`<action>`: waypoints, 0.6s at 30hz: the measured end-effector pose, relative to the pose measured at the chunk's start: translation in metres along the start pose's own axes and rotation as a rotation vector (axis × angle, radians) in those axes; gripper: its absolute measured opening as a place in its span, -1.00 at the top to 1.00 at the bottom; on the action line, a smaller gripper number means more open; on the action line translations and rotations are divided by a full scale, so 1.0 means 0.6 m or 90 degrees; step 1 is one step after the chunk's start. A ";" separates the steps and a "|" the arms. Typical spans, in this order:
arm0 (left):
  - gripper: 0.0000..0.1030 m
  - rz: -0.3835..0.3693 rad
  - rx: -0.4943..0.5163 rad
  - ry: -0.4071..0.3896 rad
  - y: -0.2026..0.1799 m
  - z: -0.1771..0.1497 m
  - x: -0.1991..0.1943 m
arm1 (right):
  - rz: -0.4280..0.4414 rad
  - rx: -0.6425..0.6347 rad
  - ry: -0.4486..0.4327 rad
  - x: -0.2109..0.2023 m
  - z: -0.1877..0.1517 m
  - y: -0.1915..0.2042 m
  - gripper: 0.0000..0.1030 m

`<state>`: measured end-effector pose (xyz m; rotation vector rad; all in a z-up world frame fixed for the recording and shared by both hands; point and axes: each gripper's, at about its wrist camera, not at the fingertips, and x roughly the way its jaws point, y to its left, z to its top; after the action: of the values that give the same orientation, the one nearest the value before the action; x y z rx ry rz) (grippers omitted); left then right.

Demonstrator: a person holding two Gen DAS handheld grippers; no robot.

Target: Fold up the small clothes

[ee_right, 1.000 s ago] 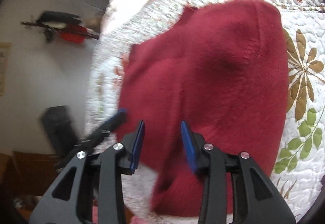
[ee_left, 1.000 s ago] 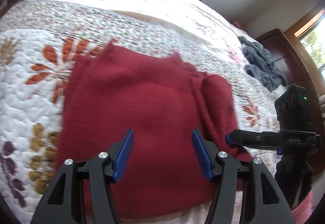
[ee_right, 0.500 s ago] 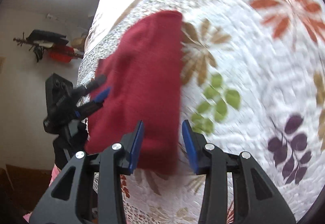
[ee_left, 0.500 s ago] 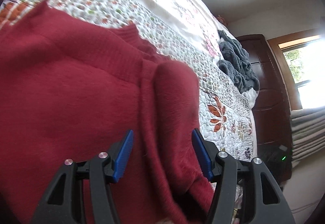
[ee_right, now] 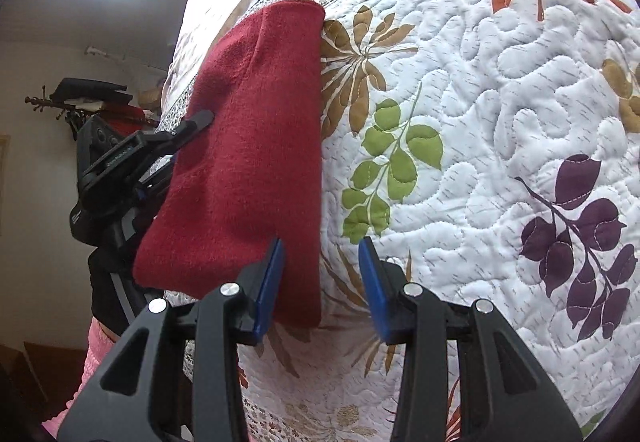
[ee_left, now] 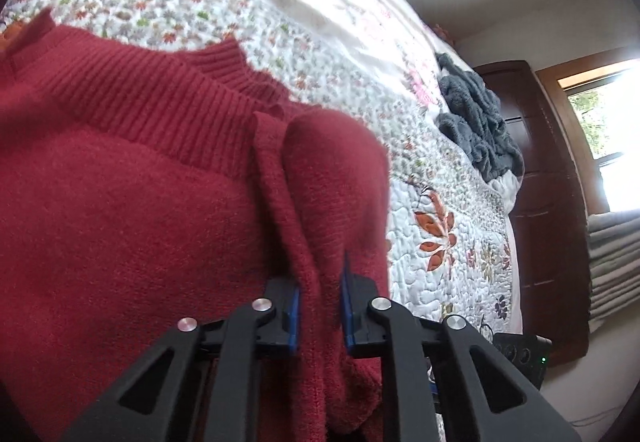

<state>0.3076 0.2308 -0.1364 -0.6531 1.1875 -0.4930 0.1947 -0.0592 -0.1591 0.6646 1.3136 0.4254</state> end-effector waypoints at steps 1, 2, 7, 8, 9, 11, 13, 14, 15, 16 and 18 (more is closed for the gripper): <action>0.73 -0.007 0.003 -0.009 -0.005 0.000 -0.008 | -0.005 -0.006 0.000 -0.011 -0.007 -0.001 0.24; 0.73 -0.015 0.003 -0.015 -0.008 0.000 -0.015 | -0.011 -0.011 -0.001 -0.011 -0.006 0.003 0.24; 0.74 -0.037 0.038 -0.038 -0.031 0.004 -0.060 | -0.018 -0.040 -0.008 -0.015 -0.006 0.028 0.24; 0.74 -0.037 0.043 -0.043 -0.033 0.005 -0.070 | -0.017 -0.043 -0.009 -0.014 -0.006 0.032 0.24; 0.74 -0.038 0.047 -0.048 -0.035 0.006 -0.080 | -0.014 -0.046 -0.008 -0.013 -0.006 0.038 0.24; 0.74 -0.034 0.056 -0.064 -0.034 0.011 -0.108 | -0.011 -0.051 -0.007 -0.008 -0.006 0.048 0.24; 0.74 -0.026 0.068 -0.079 -0.030 0.017 -0.136 | -0.005 -0.058 -0.003 0.003 -0.005 0.060 0.23; 0.74 -0.020 0.071 -0.084 -0.025 0.020 -0.150 | -0.003 -0.060 0.000 0.008 -0.003 0.063 0.23; 0.74 -0.015 0.072 -0.088 -0.020 0.022 -0.161 | -0.001 -0.065 0.002 0.014 -0.003 0.071 0.23; 0.74 -0.009 0.072 -0.091 -0.013 0.026 -0.173 | 0.000 -0.070 0.005 0.019 -0.004 0.077 0.23; 0.74 0.004 0.070 -0.099 0.002 0.033 -0.195 | 0.001 -0.082 0.009 0.029 -0.005 0.091 0.23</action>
<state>0.2909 0.3134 -0.0530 -0.5821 1.0079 -0.4902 0.1999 -0.0070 -0.1359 0.5558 1.2871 0.5119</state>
